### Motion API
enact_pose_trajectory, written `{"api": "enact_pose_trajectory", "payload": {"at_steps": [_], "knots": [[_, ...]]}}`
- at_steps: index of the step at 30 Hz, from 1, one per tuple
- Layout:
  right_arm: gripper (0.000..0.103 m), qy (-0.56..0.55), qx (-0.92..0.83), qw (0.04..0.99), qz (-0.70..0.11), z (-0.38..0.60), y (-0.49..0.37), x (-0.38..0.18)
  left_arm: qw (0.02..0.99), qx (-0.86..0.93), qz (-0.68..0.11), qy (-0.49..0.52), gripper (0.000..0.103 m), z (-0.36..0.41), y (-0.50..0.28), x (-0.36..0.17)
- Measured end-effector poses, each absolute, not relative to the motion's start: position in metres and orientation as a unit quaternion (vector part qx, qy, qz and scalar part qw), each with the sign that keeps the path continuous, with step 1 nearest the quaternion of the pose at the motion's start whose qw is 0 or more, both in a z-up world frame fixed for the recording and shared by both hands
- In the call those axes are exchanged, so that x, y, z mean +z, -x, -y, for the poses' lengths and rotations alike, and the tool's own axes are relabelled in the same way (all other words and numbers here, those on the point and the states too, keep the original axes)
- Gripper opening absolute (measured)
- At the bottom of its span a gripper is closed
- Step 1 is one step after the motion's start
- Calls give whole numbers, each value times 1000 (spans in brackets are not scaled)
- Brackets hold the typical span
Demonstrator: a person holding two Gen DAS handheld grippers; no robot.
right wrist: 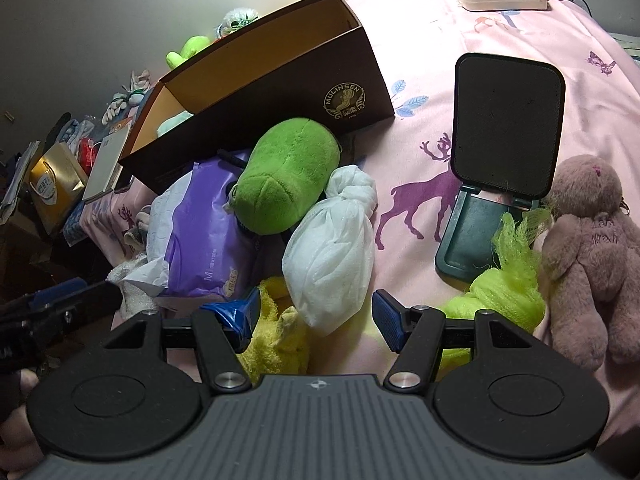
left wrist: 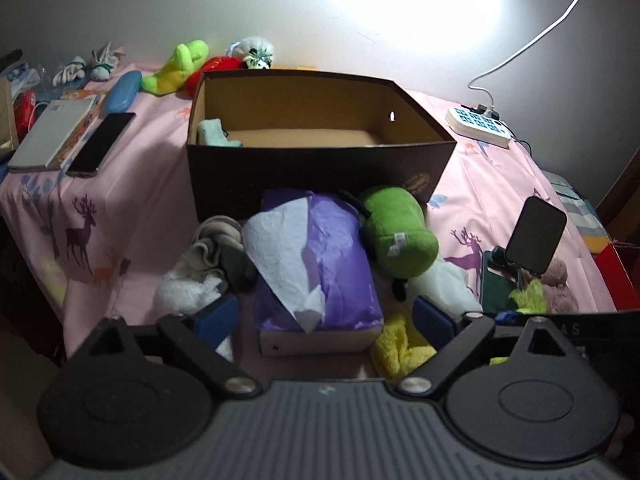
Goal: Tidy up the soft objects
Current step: 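Grasp the white plastic-wrapped bundle with the right gripper, then lift the white bundle and lower it into the box with the right gripper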
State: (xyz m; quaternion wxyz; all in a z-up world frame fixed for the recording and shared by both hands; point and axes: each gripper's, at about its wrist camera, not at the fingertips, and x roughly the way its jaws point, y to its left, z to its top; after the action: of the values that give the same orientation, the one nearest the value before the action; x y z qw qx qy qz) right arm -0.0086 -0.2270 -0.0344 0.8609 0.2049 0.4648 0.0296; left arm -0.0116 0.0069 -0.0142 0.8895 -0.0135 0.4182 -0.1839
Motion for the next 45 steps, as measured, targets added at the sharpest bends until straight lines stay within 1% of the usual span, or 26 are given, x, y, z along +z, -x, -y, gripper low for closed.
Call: {"api": "enact_pose_trajectory", "payload": {"at_steps": [5,10,11,13,15,16,17,18,20,26,34,45], "knots": [[47,-214,14,867,-450,230,-6,-39,880,-198,-431,6,94,-3,26,-22],[46,-223,11,857,-465,229,-24,-56,880,-192,-434,3,96,-5,31,-22],[44,-225,12,852,-473,230,-26,-59,880,-190,-435,4,96,-7,31,-22],[35,-230,19,848,-477,231,-26,-63,881,-186,-436,6,97,-9,31,-22],[16,-243,23,846,-474,234,-25,-65,881,-184,-437,8,97,-11,29,-22],[13,-247,24,845,-473,235,-24,-65,880,-184,-437,9,97,-12,28,-22],[7,-250,24,846,-471,237,-23,-65,880,-184,-437,9,97,-12,27,-22],[3,-251,22,846,-469,238,-23,-64,880,-186,-437,8,97,-11,26,-22],[0,-253,21,848,-465,240,-20,-61,878,-191,-439,4,97,-9,22,-24],[0,-259,18,859,-441,247,-6,-49,869,-216,-445,-6,97,3,11,-28],[0,-218,17,897,-385,244,15,-17,863,-255,-435,-42,97,27,1,-25],[0,-240,14,910,-338,249,26,12,861,-271,-426,-60,100,43,-16,-13]]}}
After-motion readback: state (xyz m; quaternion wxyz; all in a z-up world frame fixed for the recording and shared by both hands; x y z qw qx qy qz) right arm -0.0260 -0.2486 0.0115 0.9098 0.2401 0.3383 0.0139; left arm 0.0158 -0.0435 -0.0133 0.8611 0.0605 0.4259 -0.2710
